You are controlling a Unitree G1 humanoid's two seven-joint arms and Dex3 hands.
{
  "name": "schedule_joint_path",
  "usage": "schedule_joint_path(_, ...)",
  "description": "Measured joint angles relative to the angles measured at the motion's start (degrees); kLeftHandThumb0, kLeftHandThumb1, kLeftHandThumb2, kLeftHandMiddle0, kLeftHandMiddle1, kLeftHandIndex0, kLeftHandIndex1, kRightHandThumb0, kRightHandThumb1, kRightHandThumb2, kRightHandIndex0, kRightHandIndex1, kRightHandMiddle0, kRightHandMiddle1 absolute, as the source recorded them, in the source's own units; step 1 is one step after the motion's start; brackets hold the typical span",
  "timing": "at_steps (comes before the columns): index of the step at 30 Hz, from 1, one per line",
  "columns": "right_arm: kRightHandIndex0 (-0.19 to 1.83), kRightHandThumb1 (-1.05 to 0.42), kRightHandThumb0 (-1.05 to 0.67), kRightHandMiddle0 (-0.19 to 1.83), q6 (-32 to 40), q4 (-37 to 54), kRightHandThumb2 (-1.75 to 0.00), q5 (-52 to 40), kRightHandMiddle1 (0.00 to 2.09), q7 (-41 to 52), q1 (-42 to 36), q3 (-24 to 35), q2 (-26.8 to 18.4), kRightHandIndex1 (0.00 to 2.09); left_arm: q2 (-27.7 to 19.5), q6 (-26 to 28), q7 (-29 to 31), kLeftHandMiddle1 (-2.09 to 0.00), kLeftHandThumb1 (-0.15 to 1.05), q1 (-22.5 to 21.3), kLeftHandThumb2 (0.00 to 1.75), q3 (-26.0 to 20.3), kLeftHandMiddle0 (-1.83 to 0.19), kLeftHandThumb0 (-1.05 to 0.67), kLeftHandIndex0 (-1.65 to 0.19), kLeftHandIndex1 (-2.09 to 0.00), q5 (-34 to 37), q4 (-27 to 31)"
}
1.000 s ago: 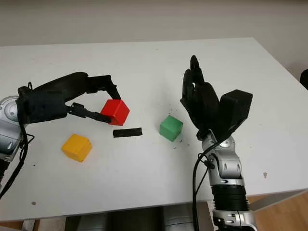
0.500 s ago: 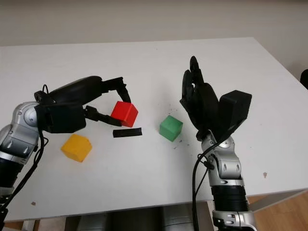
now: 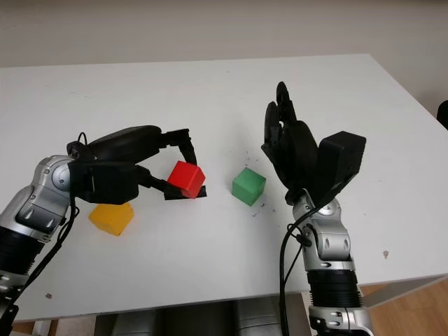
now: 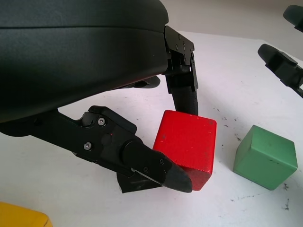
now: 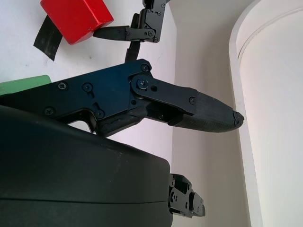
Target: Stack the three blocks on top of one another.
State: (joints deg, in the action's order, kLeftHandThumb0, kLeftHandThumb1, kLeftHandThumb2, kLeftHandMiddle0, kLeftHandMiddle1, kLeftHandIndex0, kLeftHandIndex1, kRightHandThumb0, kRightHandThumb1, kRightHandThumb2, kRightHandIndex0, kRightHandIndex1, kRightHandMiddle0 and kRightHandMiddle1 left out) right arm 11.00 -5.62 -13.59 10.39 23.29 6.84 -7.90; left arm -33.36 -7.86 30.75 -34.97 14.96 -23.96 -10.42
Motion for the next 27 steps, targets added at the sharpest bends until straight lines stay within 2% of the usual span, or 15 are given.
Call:
schedule_joint_path(16,-0.19,-1.05,-0.72,-0.19,0.0,1.0,-0.70,0.0,0.00,-0.1,-0.5,-0.2,0.1,0.00,0.1,-1.2,-0.7,-0.05,0.99,0.0,0.06,0.1,-0.25,-0.39,-0.18,-1.77,-1.5,-1.9)
schedule_joint_path(27,-0.19,-1.05,-0.72,-0.19,0.0,1.2,-0.70,0.0,0.00,0.0,-0.8,-0.2,0.1,0.00,0.1,-1.5,-1.3,-0.06,0.98,0.0,0.05,0.1,-0.26,-0.40,-0.22,-1.64,-2.6,-4.2)
